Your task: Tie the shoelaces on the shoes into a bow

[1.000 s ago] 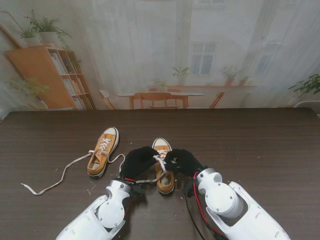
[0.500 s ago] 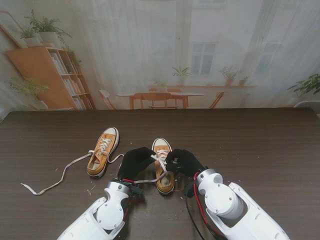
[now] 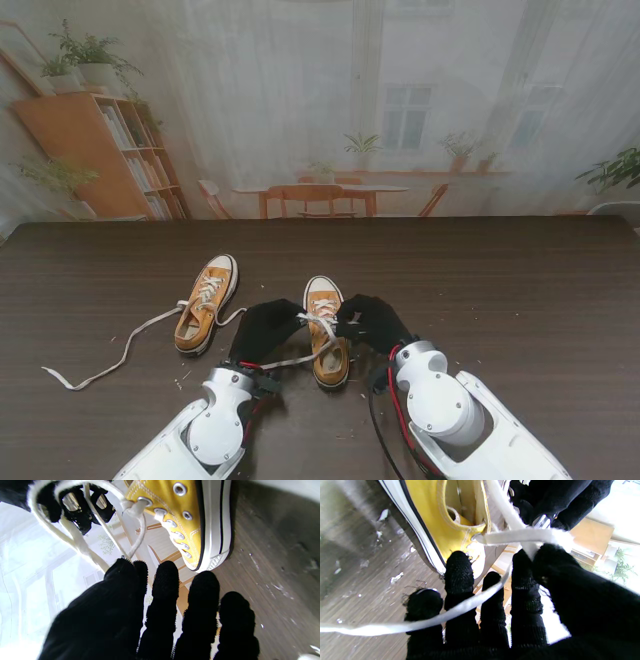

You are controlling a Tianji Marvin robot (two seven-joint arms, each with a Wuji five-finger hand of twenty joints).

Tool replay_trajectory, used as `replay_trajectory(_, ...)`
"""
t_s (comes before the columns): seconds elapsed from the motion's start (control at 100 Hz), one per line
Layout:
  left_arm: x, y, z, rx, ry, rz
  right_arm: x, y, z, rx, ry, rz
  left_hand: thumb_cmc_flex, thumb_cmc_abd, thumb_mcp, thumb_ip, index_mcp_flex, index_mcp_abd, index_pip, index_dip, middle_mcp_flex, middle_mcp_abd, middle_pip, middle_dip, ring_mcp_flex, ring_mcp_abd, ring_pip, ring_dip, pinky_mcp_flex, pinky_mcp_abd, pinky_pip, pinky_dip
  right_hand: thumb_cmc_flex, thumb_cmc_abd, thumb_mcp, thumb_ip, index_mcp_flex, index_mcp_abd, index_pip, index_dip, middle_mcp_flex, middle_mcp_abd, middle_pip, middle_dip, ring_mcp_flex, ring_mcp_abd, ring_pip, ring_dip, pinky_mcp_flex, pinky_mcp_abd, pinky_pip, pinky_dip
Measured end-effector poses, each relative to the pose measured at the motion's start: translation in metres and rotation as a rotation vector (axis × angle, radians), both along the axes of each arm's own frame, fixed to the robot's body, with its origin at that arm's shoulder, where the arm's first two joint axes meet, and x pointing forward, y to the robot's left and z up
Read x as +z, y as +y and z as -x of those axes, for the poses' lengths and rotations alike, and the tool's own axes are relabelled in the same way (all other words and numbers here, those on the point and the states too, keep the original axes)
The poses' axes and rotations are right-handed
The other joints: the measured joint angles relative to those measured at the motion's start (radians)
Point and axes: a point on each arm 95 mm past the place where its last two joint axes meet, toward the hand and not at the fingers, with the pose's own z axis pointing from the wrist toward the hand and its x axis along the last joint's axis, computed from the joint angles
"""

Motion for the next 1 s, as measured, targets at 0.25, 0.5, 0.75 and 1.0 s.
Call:
replay_trajectory(0.25, -0.001, 0.005, 0.003, 0.008, 0.008, -0.009, -0.001, -0.004, 0.0, -0.05, 0.0, -0.008, 0.0, 0.0, 0.0, 0.0, 0.013, 0.02, -0.012, -0.001, 0.0, 0.0, 0.0, 0.0, 0.0, 0.0, 0.0, 0.0, 0.0, 0.0, 0.0, 0.0, 0.0, 0.0, 0.0, 0.0, 0.0, -0.001, 0.0, 0.0, 0.001, 0.01, 0.0, -0.001, 0.0, 0.001, 0.0, 0.0, 0.0, 0.0, 0.0, 0.0)
replay_trajectory(0.5, -0.002, 0.011, 0.006, 0.024, 0.016, -0.015, -0.002, -0.008, 0.001, -0.089, -0.007, -0.003, 0.0, 0.0, -0.001, 0.0, 0.014, 0.02, -0.014, -0.002, 0.0, 0.0, 0.0, 0.0, 0.0, 0.0, 0.0, 0.0, 0.0, 0.0, 0.0, 0.001, 0.0, 0.0, 0.0, 0.0, 0.0, -0.001, 0.011, -0.024, 0.001, 0.01, 0.0, -0.011, 0.0, 0.001, -0.001, 0.0, 0.007, 0.0, 0.0, 0.0)
replay_trajectory(0.75, -0.003, 0.018, 0.011, 0.039, 0.023, -0.027, -0.005, -0.015, 0.003, -0.132, -0.01, 0.011, 0.0, 0.0, -0.008, 0.0, 0.014, 0.021, -0.015, -0.002, 0.0, 0.0, 0.0, 0.0, 0.001, 0.0, 0.0, 0.0, 0.0, 0.0, 0.0, 0.002, 0.0, 0.0, 0.0, 0.0, -0.001, -0.001, 0.023, -0.044, 0.001, 0.011, 0.0, -0.023, 0.0, 0.014, -0.001, 0.0, 0.02, 0.0, 0.0, 0.0)
replay_trajectory(1.0, -0.005, 0.026, 0.016, 0.065, 0.041, -0.043, -0.009, -0.021, 0.007, -0.175, -0.003, 0.034, 0.0, 0.001, -0.008, 0.0, 0.025, 0.022, -0.017, -0.002, 0.011, 0.001, -0.004, 0.0, 0.001, 0.0, 0.0, 0.0, 0.0, 0.0, 0.0, 0.002, 0.0, -0.001, 0.0, 0.0, -0.002, 0.0, 0.026, -0.048, 0.002, 0.014, 0.0, -0.023, 0.001, 0.014, -0.001, 0.0, 0.026, 0.01, 0.0, -0.01)
